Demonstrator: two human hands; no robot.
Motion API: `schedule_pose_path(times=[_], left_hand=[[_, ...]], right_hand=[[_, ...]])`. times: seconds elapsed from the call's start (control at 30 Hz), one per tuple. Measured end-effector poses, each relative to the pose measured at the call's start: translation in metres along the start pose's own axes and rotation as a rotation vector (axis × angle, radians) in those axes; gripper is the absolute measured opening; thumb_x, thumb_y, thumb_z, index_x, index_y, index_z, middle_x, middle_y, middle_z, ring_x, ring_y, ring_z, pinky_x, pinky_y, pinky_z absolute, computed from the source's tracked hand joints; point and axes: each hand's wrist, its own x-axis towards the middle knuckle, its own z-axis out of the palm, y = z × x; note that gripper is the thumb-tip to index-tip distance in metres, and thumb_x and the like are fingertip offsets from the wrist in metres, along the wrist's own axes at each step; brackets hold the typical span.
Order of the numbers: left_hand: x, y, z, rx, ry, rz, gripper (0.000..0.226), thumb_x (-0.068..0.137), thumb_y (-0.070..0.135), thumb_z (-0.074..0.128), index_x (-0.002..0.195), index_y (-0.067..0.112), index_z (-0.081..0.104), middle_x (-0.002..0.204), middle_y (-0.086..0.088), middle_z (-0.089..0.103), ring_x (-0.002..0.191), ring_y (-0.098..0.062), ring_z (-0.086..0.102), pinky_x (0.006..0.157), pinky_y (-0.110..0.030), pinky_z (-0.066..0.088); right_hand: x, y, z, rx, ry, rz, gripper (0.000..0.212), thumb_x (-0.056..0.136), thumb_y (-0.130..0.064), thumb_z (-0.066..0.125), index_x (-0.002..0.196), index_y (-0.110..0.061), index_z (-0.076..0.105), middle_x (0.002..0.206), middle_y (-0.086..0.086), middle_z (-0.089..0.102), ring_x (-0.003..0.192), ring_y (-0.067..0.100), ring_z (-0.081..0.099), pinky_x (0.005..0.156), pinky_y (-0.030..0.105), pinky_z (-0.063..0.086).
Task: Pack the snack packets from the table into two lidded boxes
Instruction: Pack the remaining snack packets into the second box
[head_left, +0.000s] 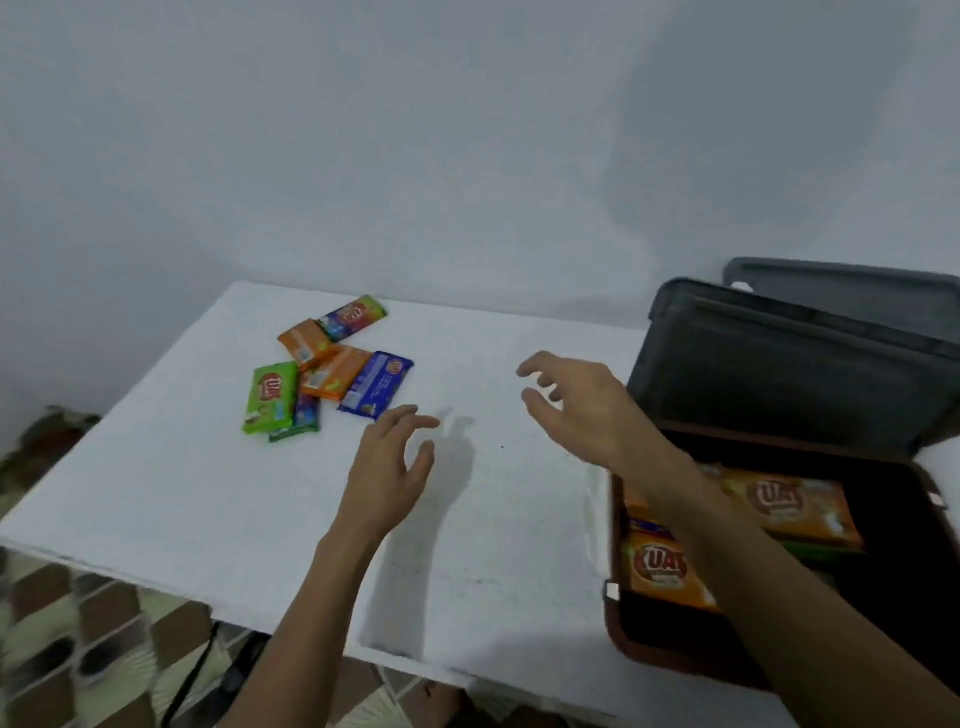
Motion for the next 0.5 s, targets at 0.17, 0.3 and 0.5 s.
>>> schedule_pose_path(times=[0.17, 0.3, 0.5], left_hand=[[0.044, -0.093, -0.050, 0.173, 0.119, -0.204, 0.027, 0.088, 0.021, 0.062, 0.115, 0.018, 0.064, 0.126, -0.010, 0.058, 0.114, -0.033, 0.054, 0.089, -0.044, 0.048], [0.074, -0.139, -0.074, 0.311, 0.095, -0.475, 0.045, 0.090, 0.039, 0.059, 0.128, 0.016, 0.052, 0.139, -0.015, 0.046, 0.121, -0.038, 0.045, 0.094, -0.049, 0.042], [0.100, -0.174, -0.079, 0.241, 0.044, -0.556, 0.060, 0.083, 0.062, 0.057, 0.125, 0.022, 0.044, 0.114, -0.012, 0.057, 0.103, -0.031, 0.056, 0.079, -0.042, 0.050]], right_hand=[[0.102, -0.046, 0.091, -0.127, -0.187, -0.095, 0.062, 0.087, -0.051, 0.062, 0.140, -0.030, 0.038, 0.134, 0.007, 0.051, 0.120, 0.024, 0.050, 0.093, 0.038, 0.048], [0.162, -0.063, 0.156, -0.154, -0.370, -0.091, 0.107, 0.067, -0.063, 0.075, 0.150, -0.031, 0.015, 0.157, 0.013, 0.019, 0.146, 0.032, 0.016, 0.111, 0.047, 0.032], [0.202, -0.061, 0.204, -0.321, -0.392, -0.131, 0.115, 0.064, -0.069, 0.071, 0.152, -0.031, 0.007, 0.138, 0.010, 0.041, 0.125, 0.030, 0.035, 0.103, 0.042, 0.039]])
